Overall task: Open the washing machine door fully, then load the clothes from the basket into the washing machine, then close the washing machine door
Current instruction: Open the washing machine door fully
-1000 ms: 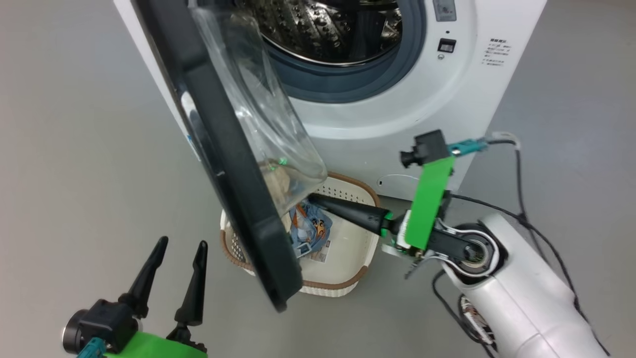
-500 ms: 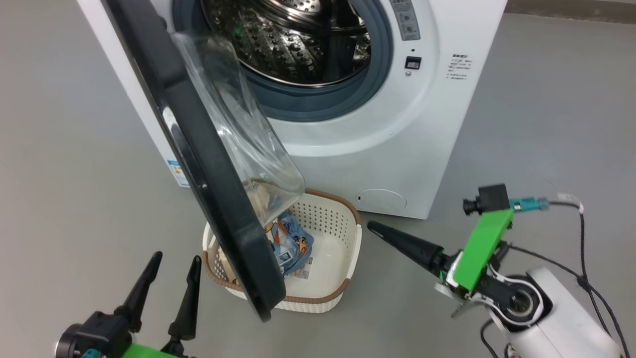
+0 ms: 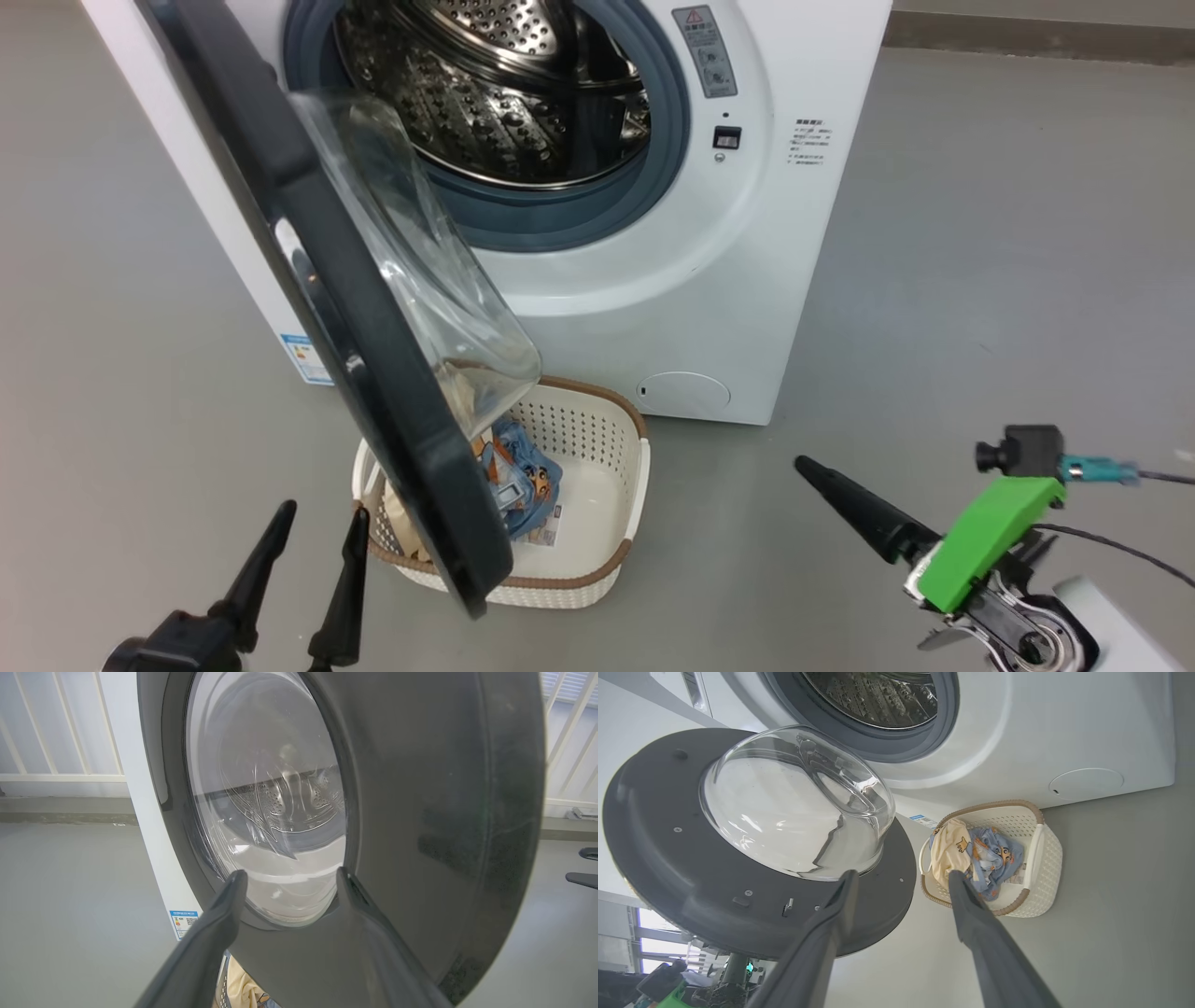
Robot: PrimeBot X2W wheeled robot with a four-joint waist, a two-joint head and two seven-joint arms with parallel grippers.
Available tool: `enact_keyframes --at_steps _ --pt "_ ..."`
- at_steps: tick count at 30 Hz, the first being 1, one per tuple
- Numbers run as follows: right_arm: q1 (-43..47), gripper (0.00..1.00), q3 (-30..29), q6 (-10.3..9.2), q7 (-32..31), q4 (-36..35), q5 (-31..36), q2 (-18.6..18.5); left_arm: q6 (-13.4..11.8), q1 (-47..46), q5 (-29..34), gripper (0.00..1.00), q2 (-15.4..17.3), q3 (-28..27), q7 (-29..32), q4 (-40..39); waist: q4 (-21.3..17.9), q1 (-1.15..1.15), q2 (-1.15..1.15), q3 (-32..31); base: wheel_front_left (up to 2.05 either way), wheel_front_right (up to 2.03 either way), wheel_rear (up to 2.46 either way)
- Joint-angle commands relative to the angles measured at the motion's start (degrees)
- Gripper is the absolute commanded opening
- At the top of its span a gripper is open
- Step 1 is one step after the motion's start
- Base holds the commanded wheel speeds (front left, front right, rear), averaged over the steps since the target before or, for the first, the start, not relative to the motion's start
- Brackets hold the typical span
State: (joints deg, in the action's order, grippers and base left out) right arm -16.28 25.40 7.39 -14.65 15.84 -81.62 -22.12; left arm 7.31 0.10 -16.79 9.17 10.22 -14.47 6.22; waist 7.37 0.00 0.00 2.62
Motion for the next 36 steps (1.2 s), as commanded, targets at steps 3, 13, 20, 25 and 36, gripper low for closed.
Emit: enact_keyframes --at_steps 3,13,20,25,36 --pt "1.67 1.00 1.48 0.10 5.19 -1.15 2.36 -3.32 0.18 -0.12 0.28 1.00 1.35 -2.52 -0.52 -1.54 -0.63 0.00 0.00 -0.53 0.00 0.00 0.00" --pt "4.55 1.00 3.93 0.10 17.79 0.31 5.46 -9.30 0.18 1.00 0.49 1.00 1.35 -3.24 -0.52 -1.74 -1.47 0.00 0.00 -1.28 0.00 0.00 0.00" --pt "4.67 1.00 6.79 0.10 28.19 3.33 11.21 -12.05 0.18 1.13 0.50 1.00 1.39 -3.28 -0.52 -1.97 -1.40 0.00 0.00 -1.07 0.00 0.00 0.00" --pt "4.15 1.00 3.04 0.10 29.59 4.02 18.97 -11.04 0.18 0.93 0.46 1.00 1.32 -3.46 -0.52 -2.13 -1.22 0.00 0.00 -0.74 0.00 0.00 0.00" --pt "13.94 1.00 -15.46 0.10 29.64 -2.85 44.54 -0.94 0.18 0.41 0.42 1.00 1.13 -3.35 -0.52 -2.05 0.16 0.00 0.00 -0.51 0.00 0.00 0.00"
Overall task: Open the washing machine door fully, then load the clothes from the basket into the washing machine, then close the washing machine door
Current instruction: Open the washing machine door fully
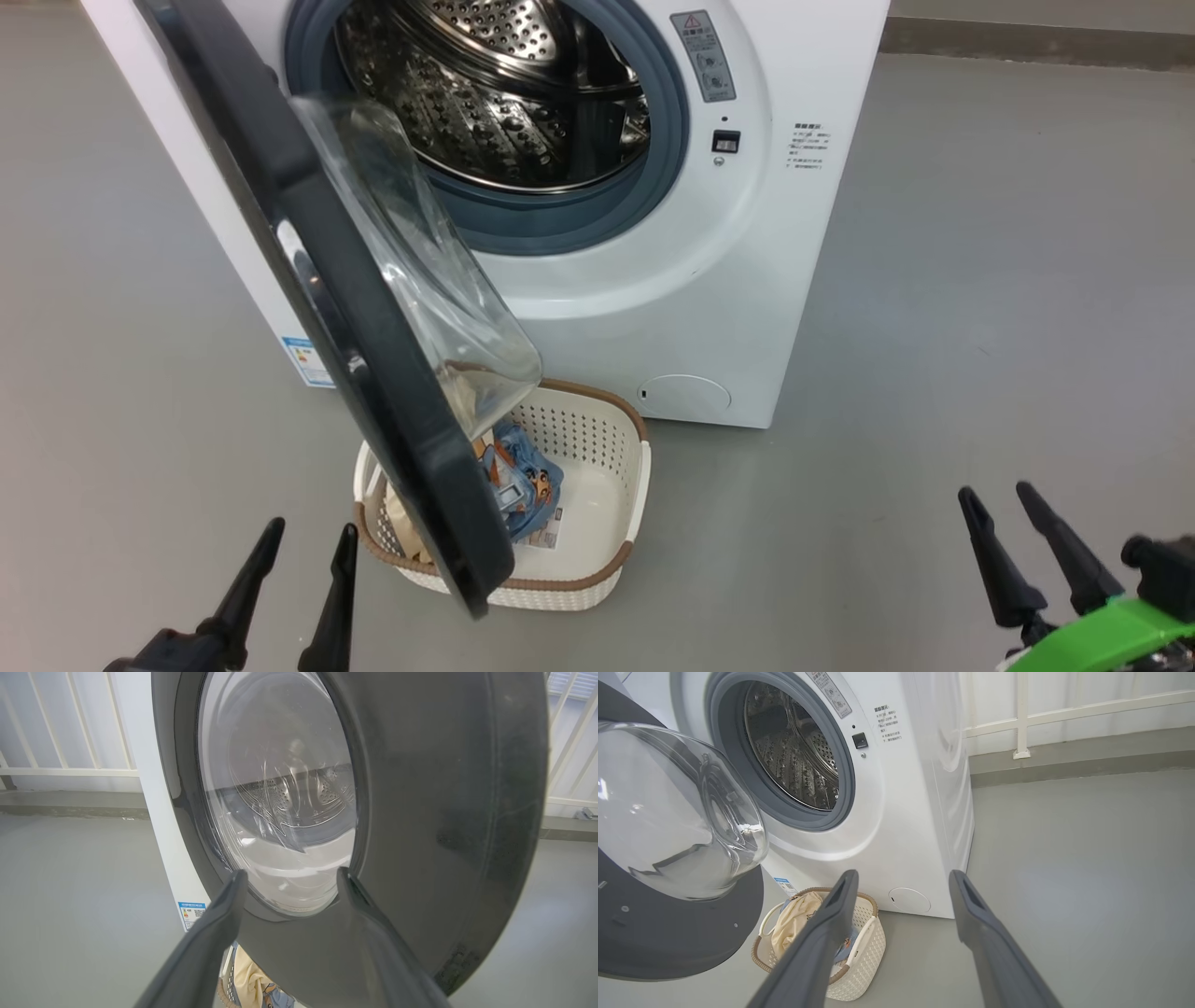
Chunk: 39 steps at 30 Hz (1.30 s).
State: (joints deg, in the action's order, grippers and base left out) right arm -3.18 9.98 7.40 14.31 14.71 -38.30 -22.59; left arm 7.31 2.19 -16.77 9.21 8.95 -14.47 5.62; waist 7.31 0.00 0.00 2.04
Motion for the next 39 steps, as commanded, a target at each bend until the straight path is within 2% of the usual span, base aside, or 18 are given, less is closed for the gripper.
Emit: enact_keyframes --at_steps 1,8,9,10,19,22,25,28,31,35,39 --pt "1.59 1.00 -0.76 0.09 0.68 -2.00 2.09 0.29 0.18 -1.72 0.38 1.00 1.08 -2.11 -0.52 -1.45 0.29 0.00 0.00 0.09 0.00 0.00 0.00" --pt "4.10 1.00 -3.08 0.09 0.68 -2.83 5.14 3.17 0.18 -2.01 -0.27 1.00 0.71 -2.74 -0.52 -1.37 0.47 0.00 0.00 0.27 0.00 0.00 0.00" --pt "4.19 1.00 -3.24 0.09 0.68 -2.92 5.34 3.29 0.18 -2.15 -0.58 0.52 0.61 -2.89 -0.52 -1.37 0.47 0.00 0.00 0.26 0.00 0.00 0.00" --pt "4.28 1.00 -3.43 0.09 0.68 -3.00 5.39 3.41 0.18 -2.40 -0.72 0.00 0.52 -3.18 -0.52 -1.61 0.48 0.00 0.00 0.23 0.00 0.00 0.00" --pt "4.61 1.00 -3.84 0.09 0.68 -3.73 5.56 3.43 0.18 -5.34 -4.63 0.00 -1.90 -8.91 -0.52 -7.67 0.90 0.00 0.00 -0.01 0.00 0.00 0.00" --pt "4.54 1.00 -3.94 0.09 0.69 -4.10 5.60 3.45 0.18 -6.87 -6.50 0.00 -3.45 -11.57 -0.52 -12.55 1.10 0.00 0.00 0.06 0.00 0.00 0.00" --pt "4.56 1.00 -3.89 0.09 0.69 -4.31 5.75 3.48 0.18 -7.70 -7.68 0.00 -4.51 -11.28 -0.52 -18.59 1.25 0.00 0.00 0.04 0.00 0.00 0.00" --pt "4.59 1.00 -3.86 0.09 0.69 -4.53 5.88 3.50 0.18 -7.58 -7.74 0.00 -4.90 -7.88 -0.52 -24.78 1.32 0.00 0.00 0.13 0.00 0.00 0.00" --pt "4.60 1.00 -3.81 0.09 0.69 -4.71 5.90 3.52 0.18 -6.17 -7.59 0.00 -4.45 -0.74 -0.52 -30.64 1.34 0.00 0.00 0.23 0.00 0.00 0.00" --pt "4.47 1.00 -3.70 0.09 0.69 -4.80 5.85 3.56 0.18 -4.47 -7.53 0.00 -2.86 6.74 -0.48 -31.69 1.41 0.00 0.00 0.39 0.00 0.00 0.00" --pt "4.05 1.00 -3.46 0.09 0.69 -4.93 5.95 3.68 0.18 -3.43 -8.49 0.00 -1.67 11.40 0.15 -28.29 1.48 0.00 0.00 0.69 0.00 0.00 0.00"
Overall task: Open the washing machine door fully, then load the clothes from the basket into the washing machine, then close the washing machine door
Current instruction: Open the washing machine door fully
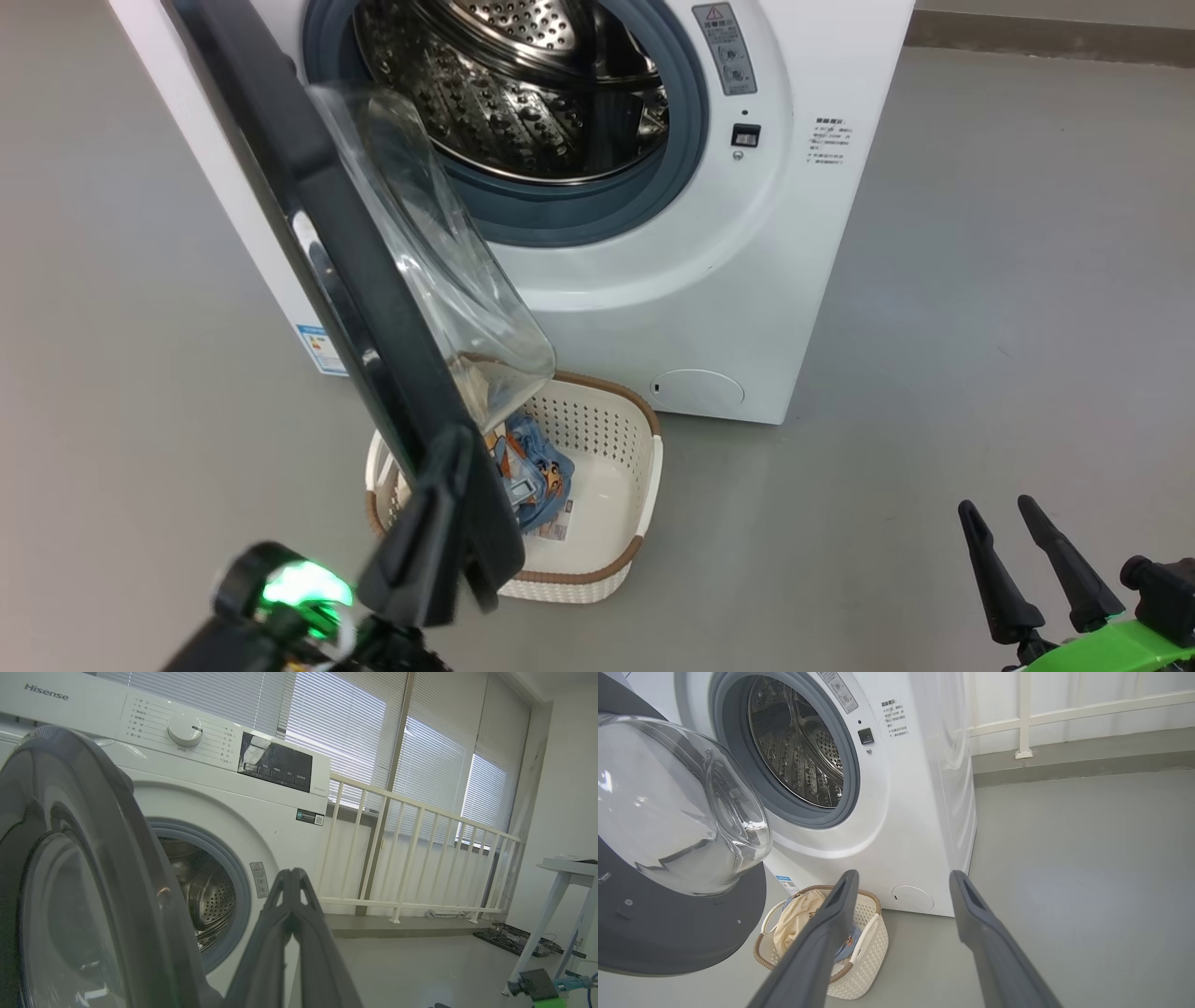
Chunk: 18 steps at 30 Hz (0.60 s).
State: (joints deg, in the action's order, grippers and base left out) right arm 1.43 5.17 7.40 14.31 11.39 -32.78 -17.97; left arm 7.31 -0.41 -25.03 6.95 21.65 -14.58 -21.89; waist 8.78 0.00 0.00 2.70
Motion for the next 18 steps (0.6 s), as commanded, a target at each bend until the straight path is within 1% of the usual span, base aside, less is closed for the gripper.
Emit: enact_keyframes --at_steps 1,7,15,18 --pt "-0.67 1.00 1.45 0.09 0.69 -1.66 0.44 -0.95 0.18 -0.88 -0.28 0.00 1.03 -0.40 0.32 0.25 0.04 0.00 0.00 0.10 0.00 0.00 0.00" --pt "-1.07 1.00 1.81 0.09 0.69 -1.87 0.39 -1.08 0.18 -1.92 -2.87 0.00 2.29 4.18 0.52 7.47 0.21 0.00 0.00 0.22 0.00 0.00 0.00" --pt "-1.29 1.00 2.25 0.09 0.69 -2.14 0.26 -1.09 0.18 -5.33 -5.63 0.00 2.24 8.26 0.03 16.09 0.17 0.00 0.00 0.23 0.00 0.00 0.00" --pt "-1.39 1.00 2.45 0.09 0.69 -2.26 0.23 -1.10 0.18 -6.84 -6.37 0.00 1.99 8.97 -0.15 18.73 0.11 0.00 0.00 0.40 0.00 0.00 0.00"
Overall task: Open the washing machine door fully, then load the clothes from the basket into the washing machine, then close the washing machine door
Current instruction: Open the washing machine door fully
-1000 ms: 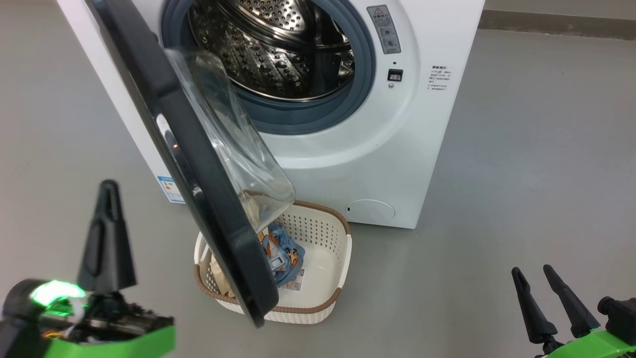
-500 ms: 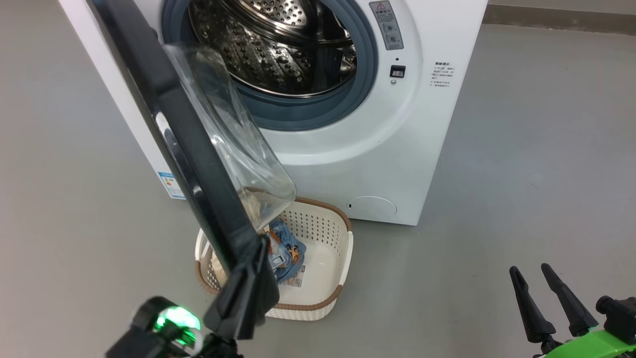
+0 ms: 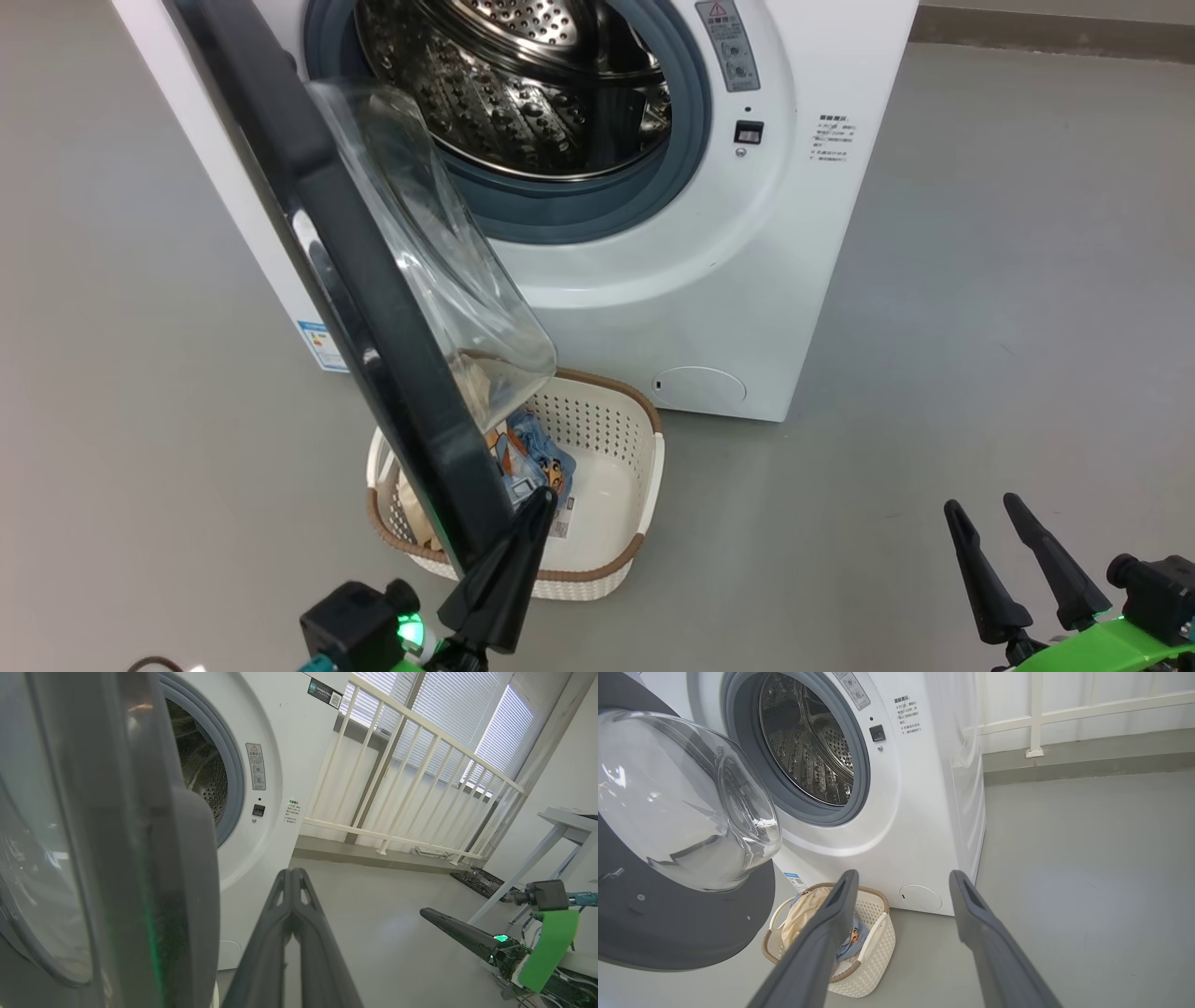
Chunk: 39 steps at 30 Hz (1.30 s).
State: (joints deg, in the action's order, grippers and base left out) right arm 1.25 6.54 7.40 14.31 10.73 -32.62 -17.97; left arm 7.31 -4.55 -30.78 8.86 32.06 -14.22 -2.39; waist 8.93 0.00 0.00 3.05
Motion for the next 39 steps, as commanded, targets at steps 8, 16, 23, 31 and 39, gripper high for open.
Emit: enact_keyframes --at_steps 8,16,23,31,39 --pt "-1.49 1.00 1.15 0.09 0.69 -1.87 0.11 -0.88 0.18 -5.17 -2.25 0.00 -0.11 -1.45 -0.72 4.63 -0.17 0.00 0.00 0.35 0.00 0.00 0.00" --pt "-1.38 1.00 1.14 0.09 0.69 -2.13 0.20 -0.64 0.18 -6.54 -3.35 0.00 -0.93 -2.69 -0.76 7.87 -0.17 0.00 0.00 0.35 0.00 0.00 0.00" --pt "-1.31 1.00 0.94 0.09 0.69 -2.39 0.32 -0.50 0.18 -6.02 -2.77 0.00 -0.95 -4.26 -0.77 7.96 0.28 0.00 0.00 0.38 0.00 0.00 0.00" --pt "-1.49 1.00 1.46 0.09 0.69 -2.39 0.36 -0.41 0.17 -3.86 -1.80 0.00 -0.57 -6.06 -0.77 7.57 1.34 0.00 0.00 0.28 0.00 0.00 0.00" --pt "-1.71 1.00 1.65 0.09 0.69 -2.46 0.30 -0.66 -0.51 -1.46 -0.31 0.00 -0.13 -7.43 -0.77 6.13 3.73 0.00 0.00 0.14 0.00 0.00 0.00"
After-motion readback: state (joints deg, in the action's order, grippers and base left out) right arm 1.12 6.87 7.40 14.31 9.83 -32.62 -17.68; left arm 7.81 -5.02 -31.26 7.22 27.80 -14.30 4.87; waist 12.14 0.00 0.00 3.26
